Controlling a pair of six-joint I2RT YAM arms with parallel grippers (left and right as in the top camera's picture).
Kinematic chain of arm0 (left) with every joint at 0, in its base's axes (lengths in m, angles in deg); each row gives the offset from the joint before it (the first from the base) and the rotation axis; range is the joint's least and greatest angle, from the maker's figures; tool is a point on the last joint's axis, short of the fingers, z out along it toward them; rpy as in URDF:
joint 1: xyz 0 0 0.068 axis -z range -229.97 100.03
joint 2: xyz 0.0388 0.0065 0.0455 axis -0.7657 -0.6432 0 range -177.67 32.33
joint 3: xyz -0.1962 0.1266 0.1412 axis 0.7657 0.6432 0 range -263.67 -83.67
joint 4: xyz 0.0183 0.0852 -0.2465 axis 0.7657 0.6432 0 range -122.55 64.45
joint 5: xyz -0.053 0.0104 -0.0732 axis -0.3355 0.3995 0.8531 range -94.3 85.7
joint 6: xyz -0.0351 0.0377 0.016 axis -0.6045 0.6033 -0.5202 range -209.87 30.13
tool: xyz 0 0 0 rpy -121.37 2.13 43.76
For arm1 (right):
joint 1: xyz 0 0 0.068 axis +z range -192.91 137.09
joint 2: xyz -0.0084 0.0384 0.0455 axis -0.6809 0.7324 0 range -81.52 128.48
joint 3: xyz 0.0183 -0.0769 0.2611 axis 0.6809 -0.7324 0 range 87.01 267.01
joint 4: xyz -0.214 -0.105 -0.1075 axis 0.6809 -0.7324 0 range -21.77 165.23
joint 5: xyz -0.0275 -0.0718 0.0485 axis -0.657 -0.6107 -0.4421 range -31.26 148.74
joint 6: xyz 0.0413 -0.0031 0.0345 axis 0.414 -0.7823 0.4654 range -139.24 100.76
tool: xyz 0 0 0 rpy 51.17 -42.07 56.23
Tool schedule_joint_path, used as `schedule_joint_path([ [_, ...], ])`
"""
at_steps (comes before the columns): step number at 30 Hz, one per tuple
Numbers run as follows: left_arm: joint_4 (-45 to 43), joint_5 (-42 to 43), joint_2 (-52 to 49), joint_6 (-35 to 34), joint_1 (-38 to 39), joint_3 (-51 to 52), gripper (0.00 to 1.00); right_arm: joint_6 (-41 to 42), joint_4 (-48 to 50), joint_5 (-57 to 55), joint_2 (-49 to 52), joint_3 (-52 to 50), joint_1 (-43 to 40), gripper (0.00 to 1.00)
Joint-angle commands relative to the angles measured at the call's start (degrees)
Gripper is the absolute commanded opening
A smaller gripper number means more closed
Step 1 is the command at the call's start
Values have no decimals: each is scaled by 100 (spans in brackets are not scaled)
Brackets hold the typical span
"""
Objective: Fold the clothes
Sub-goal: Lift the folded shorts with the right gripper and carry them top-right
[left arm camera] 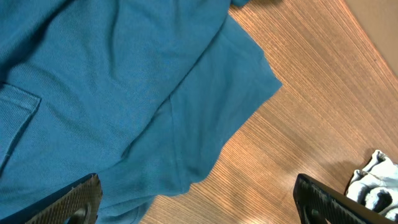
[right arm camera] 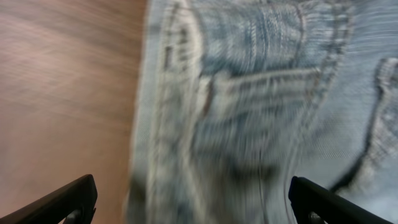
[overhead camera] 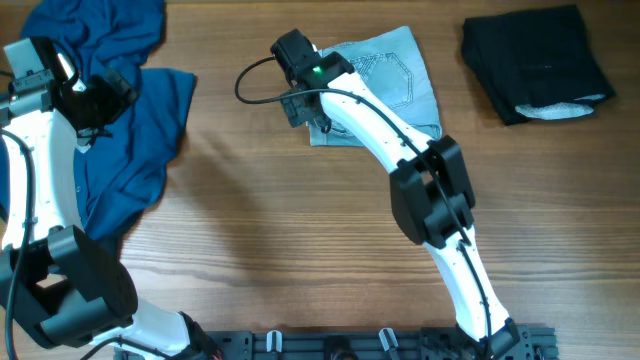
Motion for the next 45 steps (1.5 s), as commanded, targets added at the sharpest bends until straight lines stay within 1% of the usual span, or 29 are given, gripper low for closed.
schedule_joint_path([
  [1,-4,-35,-107,-52,15,-61,99,-11,170,-374,323,22,-57,100],
  [5,-20,-35,-127,-55,15,-61,99,-225,262,-247,415,22,-52,100],
  [12,-17,-33,-243,-55,17,-57,99,-345,238,-63,645,22,-63,98],
  [16,-17,-33,-348,-52,15,-57,99,-365,98,-68,824,17,-111,85],
  [17,-17,-35,-376,-52,15,-57,99,-363,55,-66,870,17,-131,80],
  [18,-17,-33,-393,-52,15,-57,99,-356,2,-63,909,13,-160,71],
  [20,-15,-35,-428,-52,15,-57,99,-278,-109,-61,970,11,-247,37],
  [21,-15,-33,-433,-52,15,-57,99,-177,-144,-61,970,11,-280,26],
  [22,-17,-35,-435,-52,15,-57,99,-24,-168,-59,968,13,-321,11],
  [23,-20,-35,-435,-52,15,-57,98,96,-179,-2,962,13,-358,4],
  [26,-17,-35,-435,-52,15,-57,99,105,-267,310,802,20,-476,4],
  [29,-20,-35,-435,-52,15,-57,98,118,-437,323,439,24,-599,4],
  [33,-24,-35,-435,-55,15,-57,98,66,-538,323,-402,24,-807,4],
  [35,-22,-35,-435,-55,15,-57,99,-149,-511,326,-909,26,-901,4],
  [37,-22,-35,-435,-55,15,-57,99,-555,-433,328,-1545,24,-994,4],
  [39,-22,-35,-435,-55,15,-57,99,-927,-376,323,-1971,24,-1069,4],
  [45,-24,-37,-435,-52,15,-57,99,-1204,-262,326,-2949,24,-1429,4],
])
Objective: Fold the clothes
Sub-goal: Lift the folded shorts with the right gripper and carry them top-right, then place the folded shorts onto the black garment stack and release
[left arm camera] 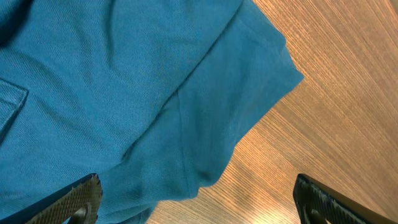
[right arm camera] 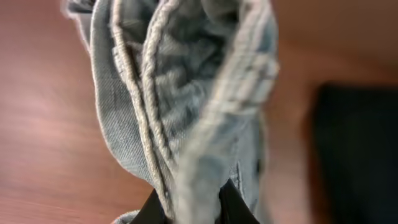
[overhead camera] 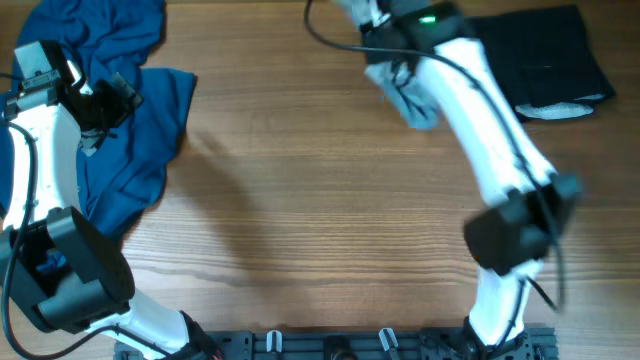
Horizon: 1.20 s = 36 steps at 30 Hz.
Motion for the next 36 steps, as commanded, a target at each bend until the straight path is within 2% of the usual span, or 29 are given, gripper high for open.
schedule_joint_path([
  [1,-20,-35,-55,-50,15,-57,100,-468,98,-24,-686,122,-173,4],
  [5,-20,-35,-55,-50,15,-57,100,-909,199,-111,-837,122,-400,4],
  [10,-17,-35,-55,-50,15,-57,100,-1187,251,-872,-839,122,-745,4],
  [16,-61,-35,-55,-52,15,-57,100,-1217,542,-1707,-855,129,-1327,4],
  [21,-59,-35,-55,-52,15,-57,100,-1478,839,-1700,-859,127,-1974,4],
  [24,-61,-35,-55,-50,15,-57,100,-2118,1108,-1241,-776,127,-2448,4],
  [29,-61,-35,-55,-52,15,-57,100,-2474,1537,-898,-459,125,-3080,4],
  [33,-83,-35,-55,-55,15,-57,100,-3204,1928,-411,-76,125,-3405,4],
  [36,-81,-35,-55,-52,15,-57,100,-3386,2168,-321,258,125,-3510,4],
])
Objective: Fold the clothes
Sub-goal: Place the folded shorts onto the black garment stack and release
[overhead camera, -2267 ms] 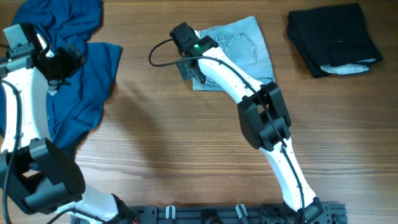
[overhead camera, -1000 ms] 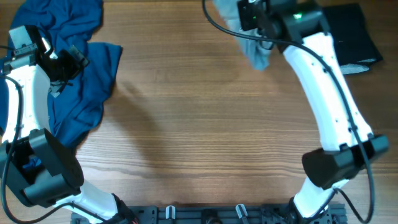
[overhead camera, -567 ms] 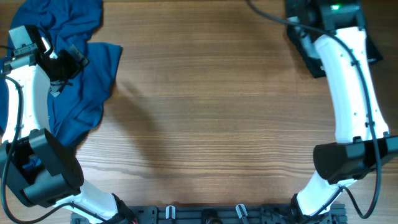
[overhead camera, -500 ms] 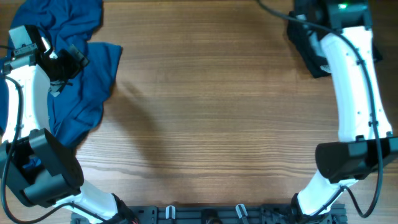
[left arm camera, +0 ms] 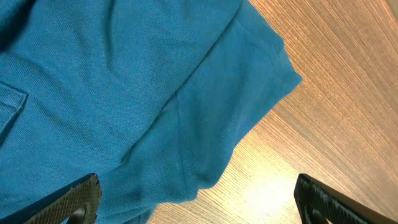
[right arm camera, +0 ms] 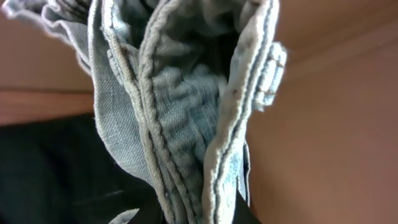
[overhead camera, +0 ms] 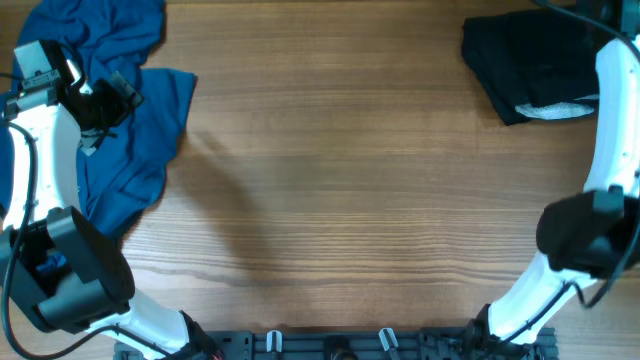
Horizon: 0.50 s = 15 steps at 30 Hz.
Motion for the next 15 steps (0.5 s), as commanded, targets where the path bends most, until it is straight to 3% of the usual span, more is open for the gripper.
schedule_joint_path([
  [1,-37,-35,-55,-52,15,-57,100,-649,302,367,431,122,-42,4],
  [11,-103,-35,-55,-52,15,-57,100,-623,111,455,1283,116,-13,5],
  [15,-149,-35,-55,-52,15,-57,100,-627,-560,1478,1281,116,11,4],
])
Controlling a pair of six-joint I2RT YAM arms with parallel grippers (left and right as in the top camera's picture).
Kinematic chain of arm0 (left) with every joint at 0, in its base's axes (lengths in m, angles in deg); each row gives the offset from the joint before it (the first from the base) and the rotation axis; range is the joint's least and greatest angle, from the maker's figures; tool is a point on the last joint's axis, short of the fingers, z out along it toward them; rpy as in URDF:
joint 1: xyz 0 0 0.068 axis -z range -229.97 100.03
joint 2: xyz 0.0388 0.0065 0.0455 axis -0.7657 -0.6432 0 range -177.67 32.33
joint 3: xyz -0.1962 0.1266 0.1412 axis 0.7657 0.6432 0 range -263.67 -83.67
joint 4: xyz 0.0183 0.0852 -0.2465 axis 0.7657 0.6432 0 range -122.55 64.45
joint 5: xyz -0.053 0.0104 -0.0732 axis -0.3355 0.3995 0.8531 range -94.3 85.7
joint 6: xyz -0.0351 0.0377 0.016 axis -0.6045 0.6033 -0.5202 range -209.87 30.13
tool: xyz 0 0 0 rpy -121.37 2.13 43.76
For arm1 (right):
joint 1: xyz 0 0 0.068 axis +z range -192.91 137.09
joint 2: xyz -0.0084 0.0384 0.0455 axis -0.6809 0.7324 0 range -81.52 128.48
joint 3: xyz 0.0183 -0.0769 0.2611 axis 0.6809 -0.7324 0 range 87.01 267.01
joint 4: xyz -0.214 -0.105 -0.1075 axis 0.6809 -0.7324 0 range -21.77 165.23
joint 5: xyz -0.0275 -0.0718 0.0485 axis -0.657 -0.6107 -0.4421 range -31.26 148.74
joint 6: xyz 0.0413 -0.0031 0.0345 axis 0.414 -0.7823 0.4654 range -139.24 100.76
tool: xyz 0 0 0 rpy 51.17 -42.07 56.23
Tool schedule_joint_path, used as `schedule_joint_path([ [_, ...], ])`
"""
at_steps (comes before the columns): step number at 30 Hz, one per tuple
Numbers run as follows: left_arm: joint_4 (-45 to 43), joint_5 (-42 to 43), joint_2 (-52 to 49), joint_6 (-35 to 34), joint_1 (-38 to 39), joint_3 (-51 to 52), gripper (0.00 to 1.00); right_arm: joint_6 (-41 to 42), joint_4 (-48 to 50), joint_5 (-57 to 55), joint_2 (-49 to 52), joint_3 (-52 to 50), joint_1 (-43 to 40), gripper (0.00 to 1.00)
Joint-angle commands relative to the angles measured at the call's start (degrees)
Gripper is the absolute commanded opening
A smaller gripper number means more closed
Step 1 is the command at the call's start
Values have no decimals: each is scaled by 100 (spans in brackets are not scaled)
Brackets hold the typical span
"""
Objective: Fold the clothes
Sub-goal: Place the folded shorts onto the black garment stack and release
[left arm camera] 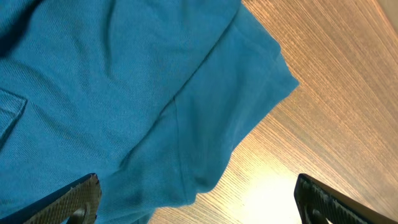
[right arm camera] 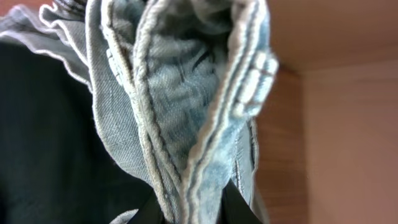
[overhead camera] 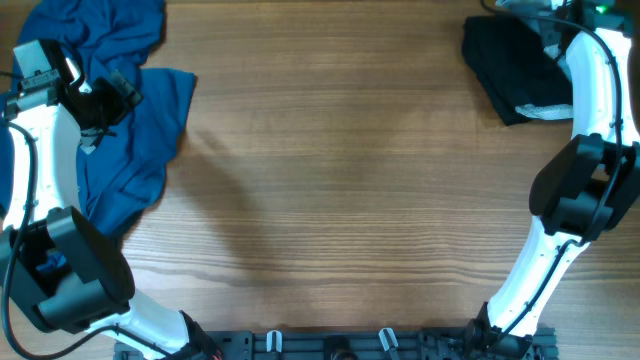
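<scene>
A crumpled blue shirt [overhead camera: 130,130] lies at the table's left. My left gripper [overhead camera: 105,100] hovers over it, open, with the shirt [left arm camera: 124,93] filling the left wrist view above the gripper [left arm camera: 196,208] and one finger [left arm camera: 78,199] over cloth. The folded light-blue jeans [right arm camera: 186,93] hang bunched from my right gripper [right arm camera: 189,208], which is shut on them. That gripper [overhead camera: 548,18] is at the far right corner, over a folded black garment [overhead camera: 530,60], seen dark behind the jeans [right arm camera: 50,124].
A pale lining strip [overhead camera: 555,108] shows at the black garment's near edge. The bare wooden tabletop [overhead camera: 330,170] stretches between the two piles. The right arm [overhead camera: 590,110] reaches up along the right side. The table's edge [right arm camera: 298,74] shows just right of the jeans.
My right gripper, still shut on the jeans, has moved from the far right edge to above the black garment. The left gripper and blue shirt are almost unchanged.
My right gripper was open at the folded jeans lying at the back centre. Then it was shut on them, lifted and further right. Then it held them at the far right edge, and now over the black garment. The left gripper stayed open above the blue shirt.
</scene>
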Motion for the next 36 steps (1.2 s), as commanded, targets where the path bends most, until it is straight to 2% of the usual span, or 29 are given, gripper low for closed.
schedule_joint_path([
  [1,-81,-33,-55,-55,15,-57,100,-72,-437,1093,-31,116,50,4],
  [2,-81,-31,-55,-57,17,-57,100,-22,-568,1360,-31,116,81,12],
  [3,-79,-31,-55,-55,15,-57,100,103,-664,1580,-31,116,114,25],
  [4,-74,-31,-55,-55,15,-57,100,262,-754,1770,-31,116,153,31],
  [7,-52,-31,-55,-55,15,-57,100,664,-1014,2210,-31,116,308,40],
  [10,-52,-31,-55,-55,15,-57,100,671,-1412,2684,-33,116,514,52],
  [15,-52,-31,-55,-52,15,-57,100,708,-1862,3180,-146,116,756,53],
  [21,-52,-33,-55,-52,15,-57,100,1637,-1709,3176,-660,118,719,55],
  [23,-52,-33,-55,-52,15,-57,100,1784,-1749,3174,-955,118,719,60],
  [24,-55,-33,-55,-52,15,-57,100,1882,-1790,3169,-1126,118,728,73],
  [25,-55,-33,-55,-52,15,-57,100,1917,-1845,3171,-1279,118,741,95],
  [26,-55,-33,-55,-52,15,-57,100,1941,-1930,3171,-1460,118,748,100],
  [32,-55,-33,-55,-52,15,-57,100,2203,-2367,3176,-2529,118,745,100],
  [36,-55,-33,-55,-52,15,-57,100,2621,-3058,3167,-3268,118,745,100],
])
